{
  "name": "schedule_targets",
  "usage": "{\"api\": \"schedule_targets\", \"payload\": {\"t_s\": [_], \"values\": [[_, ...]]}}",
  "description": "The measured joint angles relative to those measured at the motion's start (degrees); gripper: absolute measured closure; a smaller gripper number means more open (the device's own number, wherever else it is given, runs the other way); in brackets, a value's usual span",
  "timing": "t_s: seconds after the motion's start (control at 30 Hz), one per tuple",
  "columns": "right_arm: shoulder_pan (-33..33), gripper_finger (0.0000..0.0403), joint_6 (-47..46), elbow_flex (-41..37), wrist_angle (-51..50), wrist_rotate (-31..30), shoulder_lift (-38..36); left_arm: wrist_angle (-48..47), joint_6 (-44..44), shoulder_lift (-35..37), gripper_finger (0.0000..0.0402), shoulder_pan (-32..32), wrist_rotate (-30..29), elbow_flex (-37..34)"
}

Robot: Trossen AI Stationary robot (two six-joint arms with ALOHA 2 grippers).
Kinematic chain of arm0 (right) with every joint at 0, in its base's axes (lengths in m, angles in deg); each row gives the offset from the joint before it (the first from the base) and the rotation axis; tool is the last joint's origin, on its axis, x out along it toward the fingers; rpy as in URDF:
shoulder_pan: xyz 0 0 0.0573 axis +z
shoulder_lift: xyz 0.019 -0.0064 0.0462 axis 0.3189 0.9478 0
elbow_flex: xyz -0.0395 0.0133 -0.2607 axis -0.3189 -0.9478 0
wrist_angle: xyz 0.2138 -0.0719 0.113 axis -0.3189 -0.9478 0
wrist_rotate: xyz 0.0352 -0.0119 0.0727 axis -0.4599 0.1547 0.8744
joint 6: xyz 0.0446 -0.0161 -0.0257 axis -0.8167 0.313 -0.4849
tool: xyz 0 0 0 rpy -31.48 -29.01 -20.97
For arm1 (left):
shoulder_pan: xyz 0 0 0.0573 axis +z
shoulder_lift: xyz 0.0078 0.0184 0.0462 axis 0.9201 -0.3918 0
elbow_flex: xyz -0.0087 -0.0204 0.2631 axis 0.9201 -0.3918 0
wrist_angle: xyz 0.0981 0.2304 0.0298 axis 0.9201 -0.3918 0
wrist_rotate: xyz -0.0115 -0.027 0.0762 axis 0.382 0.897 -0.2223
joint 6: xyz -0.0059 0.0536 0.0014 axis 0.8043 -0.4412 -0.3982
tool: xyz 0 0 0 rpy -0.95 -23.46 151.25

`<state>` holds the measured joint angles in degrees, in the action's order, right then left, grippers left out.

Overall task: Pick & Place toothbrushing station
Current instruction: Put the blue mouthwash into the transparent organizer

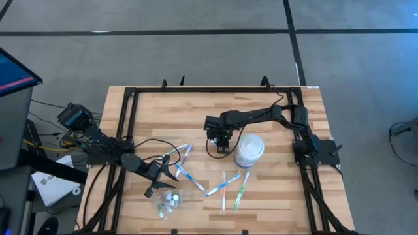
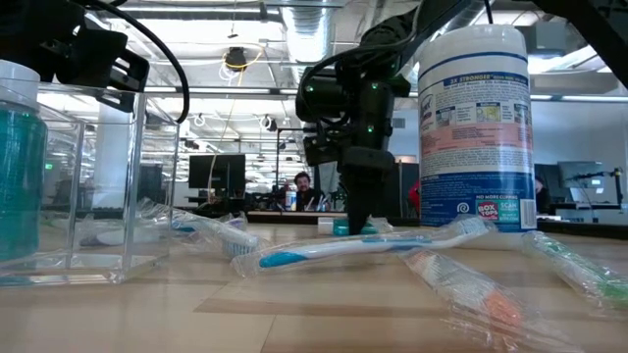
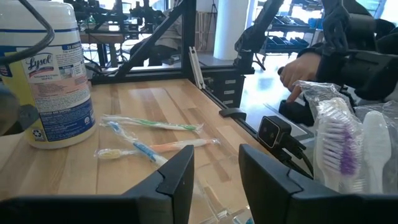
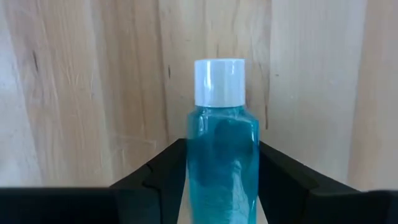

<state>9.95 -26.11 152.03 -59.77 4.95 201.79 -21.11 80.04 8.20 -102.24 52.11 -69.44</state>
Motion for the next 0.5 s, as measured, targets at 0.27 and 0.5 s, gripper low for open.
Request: {"api": "schedule_targets", "payload": {"t_s": [0.27, 0.5], "values": [[0.0, 0.0275, -0.5, -0.1, 0.6, -0.2, 0.0, 0.0, 0.0, 0.0, 0.0279, 0.0, 0.0, 0.0], [0.0, 0.0326, -0.5, -0.2, 0.7, -0.1, 0.1, 0.0, 0.0, 0.0, 0.0279, 0.0, -0.2, 0.0]]}}
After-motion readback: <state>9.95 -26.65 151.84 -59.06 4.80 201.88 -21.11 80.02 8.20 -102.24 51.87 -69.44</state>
